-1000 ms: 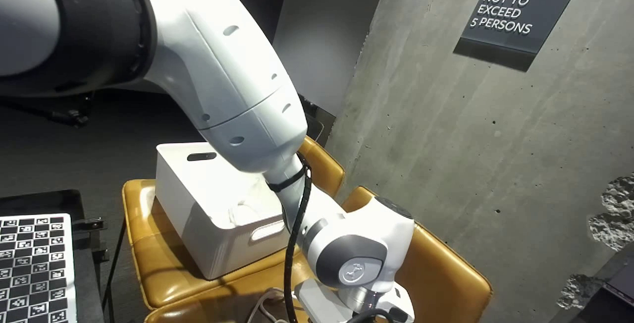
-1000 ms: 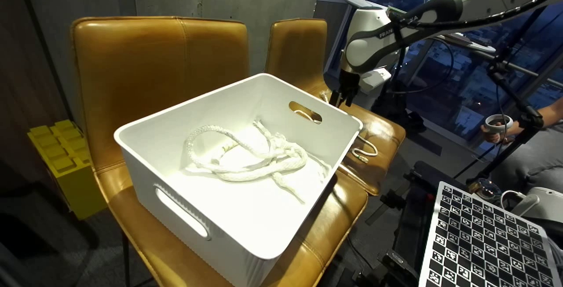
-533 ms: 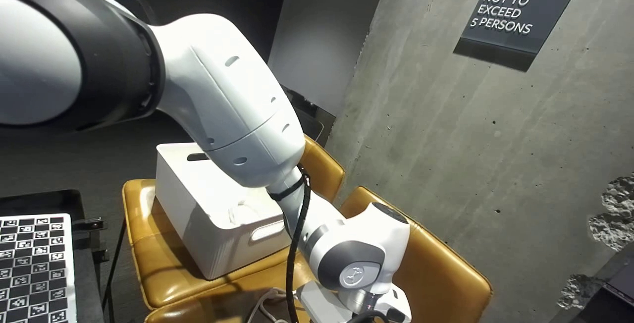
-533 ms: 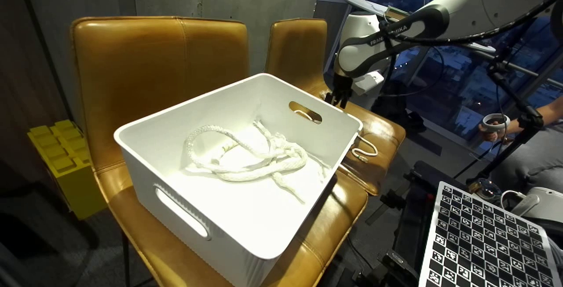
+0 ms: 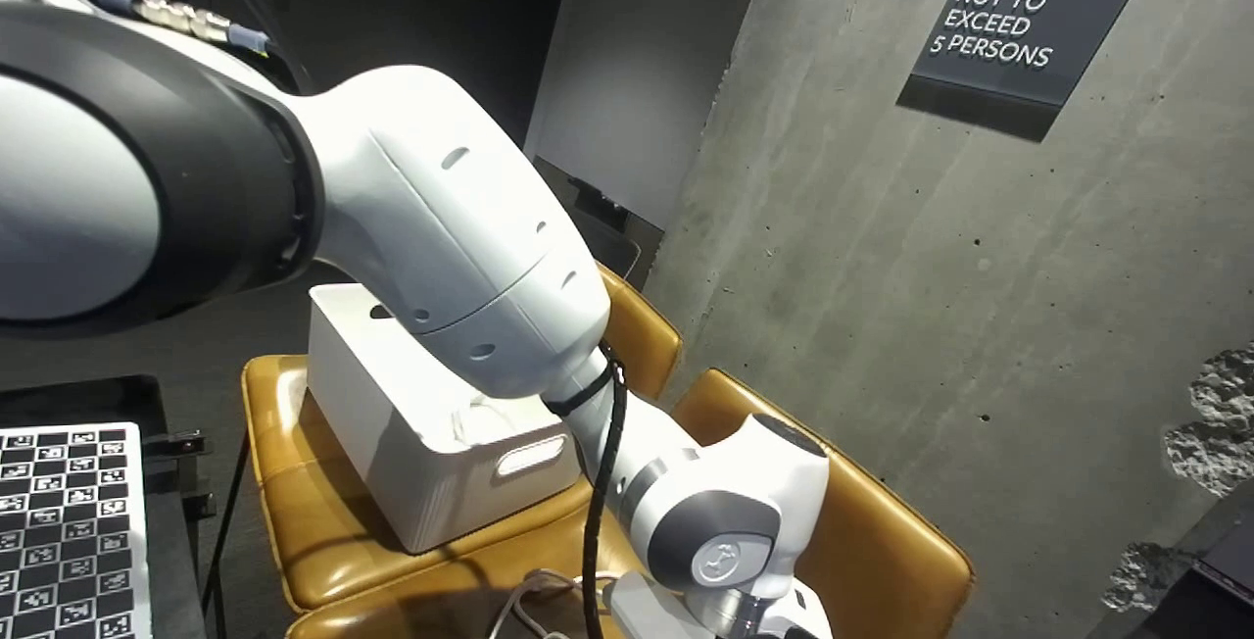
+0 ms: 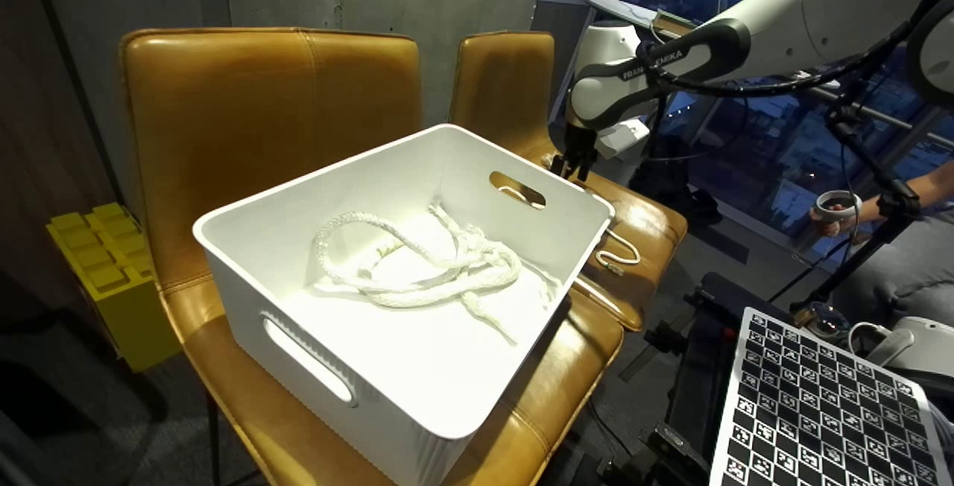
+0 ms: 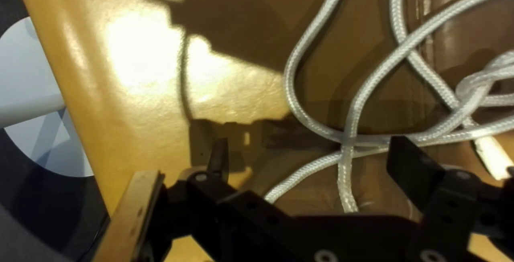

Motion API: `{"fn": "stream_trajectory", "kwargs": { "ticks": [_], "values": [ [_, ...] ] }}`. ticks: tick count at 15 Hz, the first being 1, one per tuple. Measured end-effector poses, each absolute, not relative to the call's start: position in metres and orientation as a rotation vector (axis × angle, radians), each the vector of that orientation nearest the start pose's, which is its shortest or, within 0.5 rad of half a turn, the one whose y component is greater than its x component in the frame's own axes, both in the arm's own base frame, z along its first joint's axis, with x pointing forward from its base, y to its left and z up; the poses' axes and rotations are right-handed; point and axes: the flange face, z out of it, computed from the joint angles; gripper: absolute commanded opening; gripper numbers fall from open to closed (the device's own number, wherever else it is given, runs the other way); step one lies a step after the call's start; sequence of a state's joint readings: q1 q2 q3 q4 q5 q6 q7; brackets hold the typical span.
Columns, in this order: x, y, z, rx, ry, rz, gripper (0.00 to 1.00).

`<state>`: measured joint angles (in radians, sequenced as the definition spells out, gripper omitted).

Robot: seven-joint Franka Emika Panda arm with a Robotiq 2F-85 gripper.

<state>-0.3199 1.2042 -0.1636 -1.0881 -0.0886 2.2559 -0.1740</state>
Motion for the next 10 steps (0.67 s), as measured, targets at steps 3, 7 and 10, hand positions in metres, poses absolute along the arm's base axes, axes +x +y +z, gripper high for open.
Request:
{"fn": "stream_trajectory", "kwargs": {
  "ticks": [3, 7, 10],
  "values": [
    [0.686, -0.331, 0.077, -3.353, 0.264, 0.136, 1.0],
    [0.692, -0.348, 0.087, -3.382, 0.284, 0.085, 0.99],
    [0.693, -0.36, 0.092, -3.401, 0.298, 0.06, 0.98]
  ]
}}
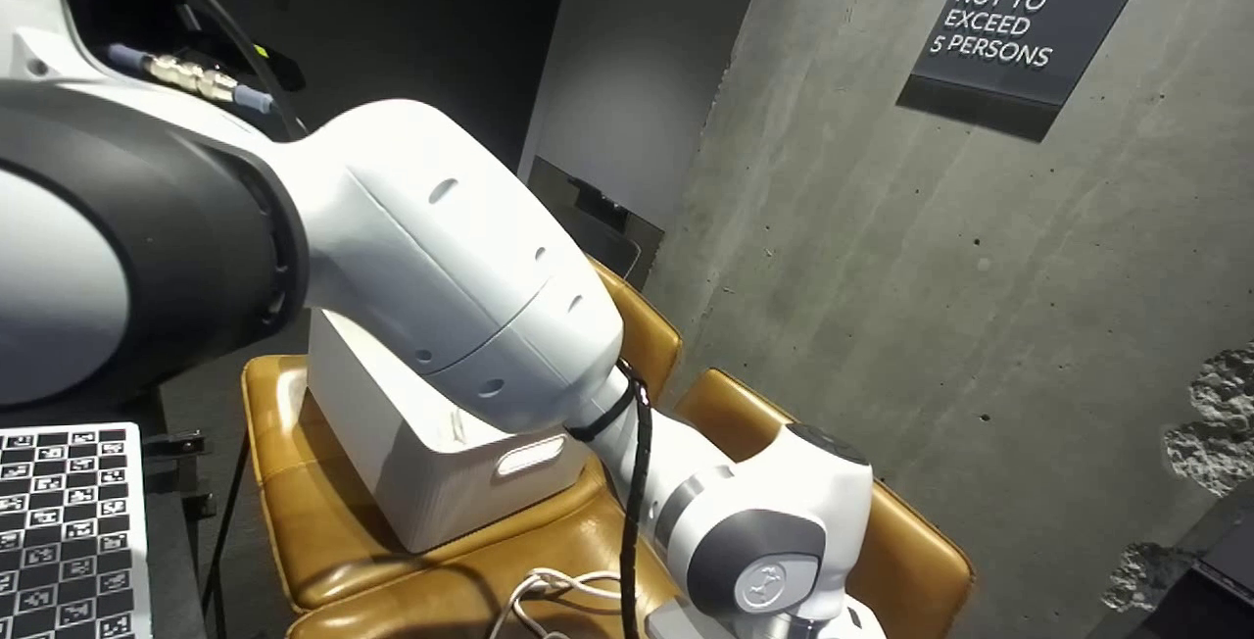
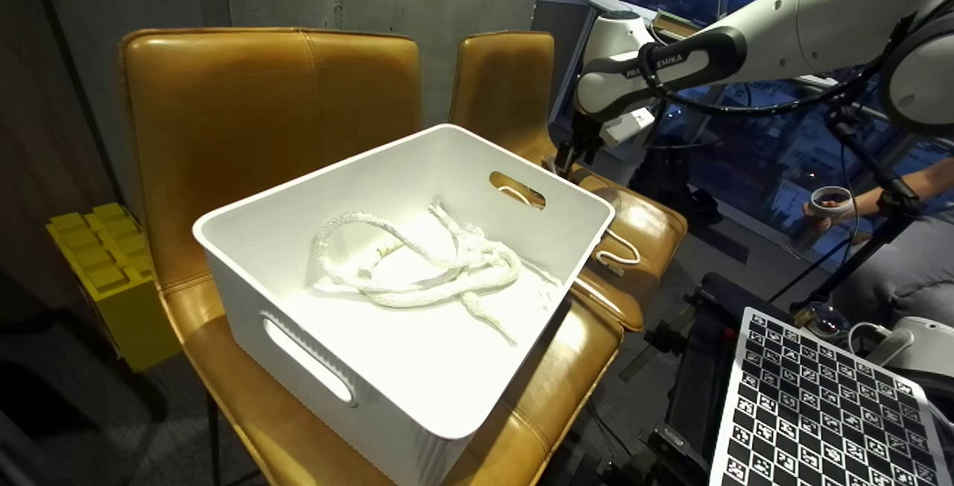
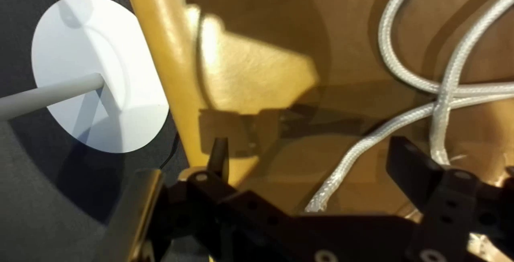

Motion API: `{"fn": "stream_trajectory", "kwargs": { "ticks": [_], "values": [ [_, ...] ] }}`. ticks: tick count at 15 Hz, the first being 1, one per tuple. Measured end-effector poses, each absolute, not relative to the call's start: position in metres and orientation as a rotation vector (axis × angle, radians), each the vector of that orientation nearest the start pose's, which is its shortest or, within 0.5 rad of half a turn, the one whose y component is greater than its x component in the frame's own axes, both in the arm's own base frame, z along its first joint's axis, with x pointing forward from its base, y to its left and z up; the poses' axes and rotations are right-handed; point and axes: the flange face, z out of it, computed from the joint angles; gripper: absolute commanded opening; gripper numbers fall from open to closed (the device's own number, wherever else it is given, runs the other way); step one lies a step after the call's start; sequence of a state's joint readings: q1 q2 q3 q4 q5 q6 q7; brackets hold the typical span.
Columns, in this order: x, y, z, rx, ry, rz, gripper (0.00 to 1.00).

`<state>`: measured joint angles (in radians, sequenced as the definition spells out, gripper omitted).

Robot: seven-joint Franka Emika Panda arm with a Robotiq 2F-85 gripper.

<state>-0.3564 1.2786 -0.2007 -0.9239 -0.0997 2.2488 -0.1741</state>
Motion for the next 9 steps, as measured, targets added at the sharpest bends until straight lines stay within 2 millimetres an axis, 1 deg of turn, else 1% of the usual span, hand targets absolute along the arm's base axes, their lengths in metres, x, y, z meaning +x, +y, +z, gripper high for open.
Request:
{"fn": "stream_trajectory", "kwargs": {
  "ticks": [3, 9],
  "values": [
    [0.696, -0.367, 0.093, -3.421, 0.298, 0.035, 0.99],
    [0.708, -0.362, 0.096, -3.437, 0.274, 0.005, 0.96]
  ]
}}
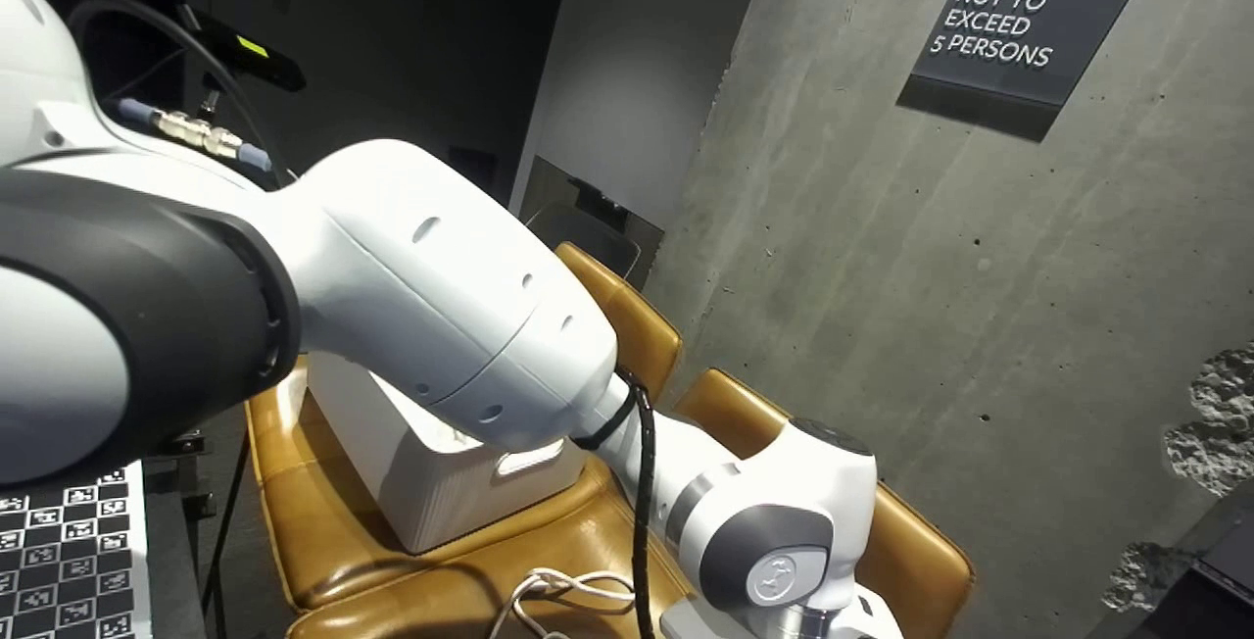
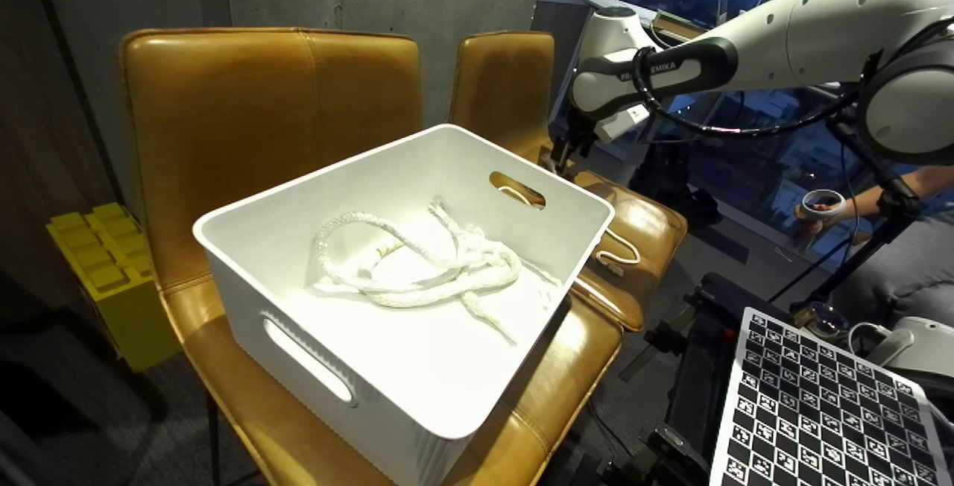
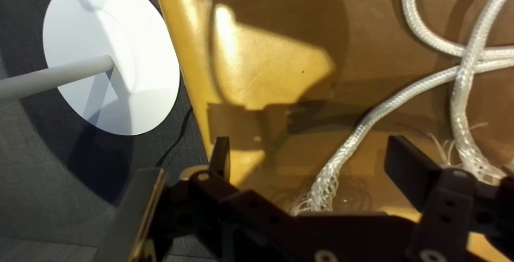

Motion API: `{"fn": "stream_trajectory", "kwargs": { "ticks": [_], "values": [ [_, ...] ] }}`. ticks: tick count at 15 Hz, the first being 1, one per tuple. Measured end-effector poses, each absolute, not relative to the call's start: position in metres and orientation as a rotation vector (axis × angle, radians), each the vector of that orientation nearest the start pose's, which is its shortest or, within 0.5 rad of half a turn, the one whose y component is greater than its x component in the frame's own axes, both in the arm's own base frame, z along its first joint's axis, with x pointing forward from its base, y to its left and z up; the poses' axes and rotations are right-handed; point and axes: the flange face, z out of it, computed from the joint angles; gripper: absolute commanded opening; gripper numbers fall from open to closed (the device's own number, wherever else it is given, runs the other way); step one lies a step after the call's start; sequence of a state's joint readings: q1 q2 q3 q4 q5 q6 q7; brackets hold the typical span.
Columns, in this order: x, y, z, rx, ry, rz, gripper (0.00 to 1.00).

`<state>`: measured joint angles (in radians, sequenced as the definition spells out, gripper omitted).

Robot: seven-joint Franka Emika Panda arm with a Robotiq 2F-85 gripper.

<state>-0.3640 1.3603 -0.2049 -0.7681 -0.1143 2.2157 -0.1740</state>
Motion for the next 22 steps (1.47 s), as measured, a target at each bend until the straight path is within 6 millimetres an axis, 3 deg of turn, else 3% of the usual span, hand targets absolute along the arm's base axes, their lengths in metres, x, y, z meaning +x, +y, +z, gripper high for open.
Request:
{"fn": "stream_trajectory", "kwargs": {
  "ticks": [5, 6, 7, 9, 16, 22],
  "values": [
    [0.71, -0.356, 0.075, -3.445, 0.246, 0.013, 0.89],
    [0.709, -0.355, 0.069, -3.448, 0.24, 0.017, 0.83],
    [0.709, -0.354, 0.063, -3.451, 0.233, 0.023, 0.65],
    [0.709, -0.351, 0.056, -3.454, 0.227, 0.025, 0.56],
    [0.711, -0.354, 0.065, -3.484, 0.229, 0.035, 0.03],
    [0.71, -0.36, 0.068, -3.504, 0.231, 0.041, 0.01]
  ]
}}
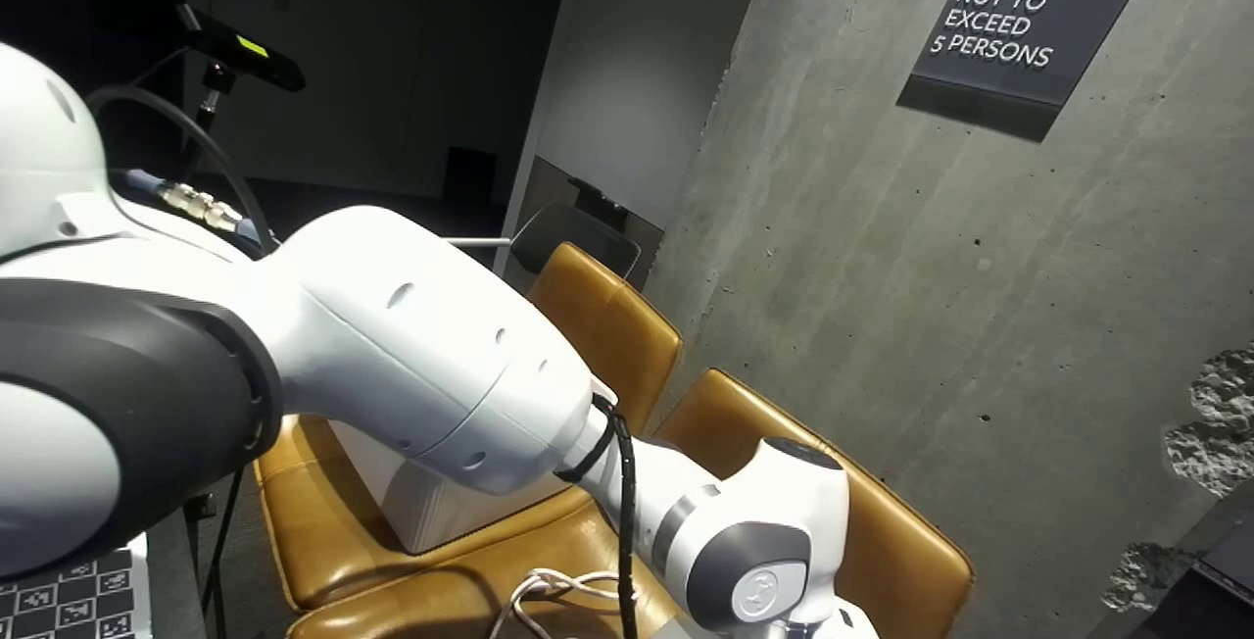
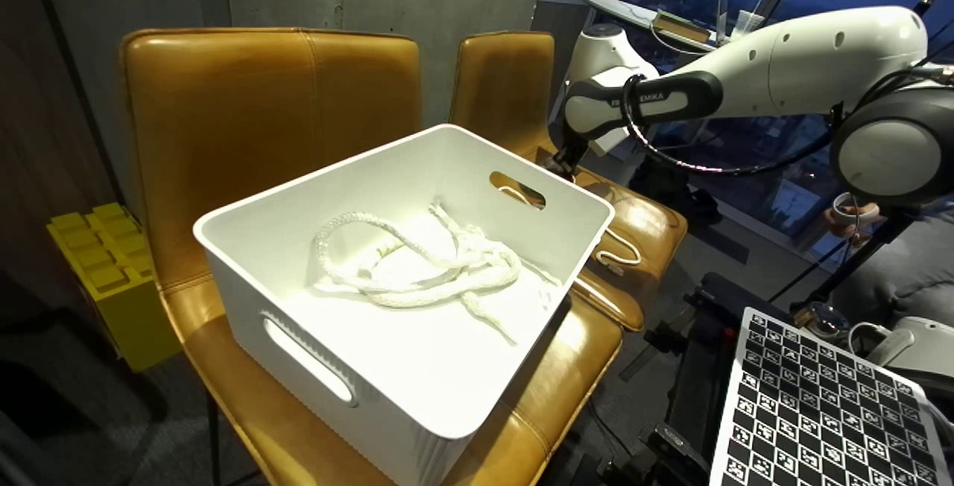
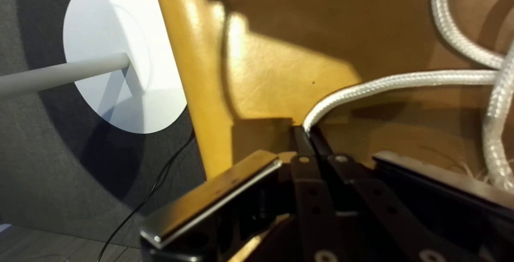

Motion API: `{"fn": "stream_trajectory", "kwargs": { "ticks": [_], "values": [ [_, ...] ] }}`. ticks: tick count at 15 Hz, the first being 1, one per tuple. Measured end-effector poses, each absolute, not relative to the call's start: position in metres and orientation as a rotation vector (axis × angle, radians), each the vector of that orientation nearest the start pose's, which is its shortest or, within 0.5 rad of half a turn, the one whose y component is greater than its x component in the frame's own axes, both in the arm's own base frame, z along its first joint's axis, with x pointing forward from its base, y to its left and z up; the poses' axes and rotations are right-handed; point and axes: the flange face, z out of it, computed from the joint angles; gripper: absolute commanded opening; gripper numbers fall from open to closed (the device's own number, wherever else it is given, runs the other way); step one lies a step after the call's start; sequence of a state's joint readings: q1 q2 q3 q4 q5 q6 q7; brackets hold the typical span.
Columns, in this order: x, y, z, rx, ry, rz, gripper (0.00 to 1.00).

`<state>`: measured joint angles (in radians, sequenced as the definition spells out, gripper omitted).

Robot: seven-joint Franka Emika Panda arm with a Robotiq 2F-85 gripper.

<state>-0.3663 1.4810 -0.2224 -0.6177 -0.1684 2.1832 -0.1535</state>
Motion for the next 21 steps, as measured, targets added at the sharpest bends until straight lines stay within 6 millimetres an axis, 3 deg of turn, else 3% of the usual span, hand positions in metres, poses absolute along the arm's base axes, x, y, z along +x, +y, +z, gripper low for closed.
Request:
{"fn": "stream_trajectory", "kwargs": {
  "ticks": [4, 8, 15, 21],
  "values": [
    [0.712, -0.357, 0.076, -3.503, 0.215, 0.043, 0.01],
    [0.73, -0.333, 0.115, -3.488, 0.091, 0.009, 0.01],
    [0.747, -0.268, 0.188, -3.4, -0.256, -0.066, 0.01],
    [0.741, -0.2, 0.26, -3.32, -0.448, -0.188, 0.01]
  ]
}}
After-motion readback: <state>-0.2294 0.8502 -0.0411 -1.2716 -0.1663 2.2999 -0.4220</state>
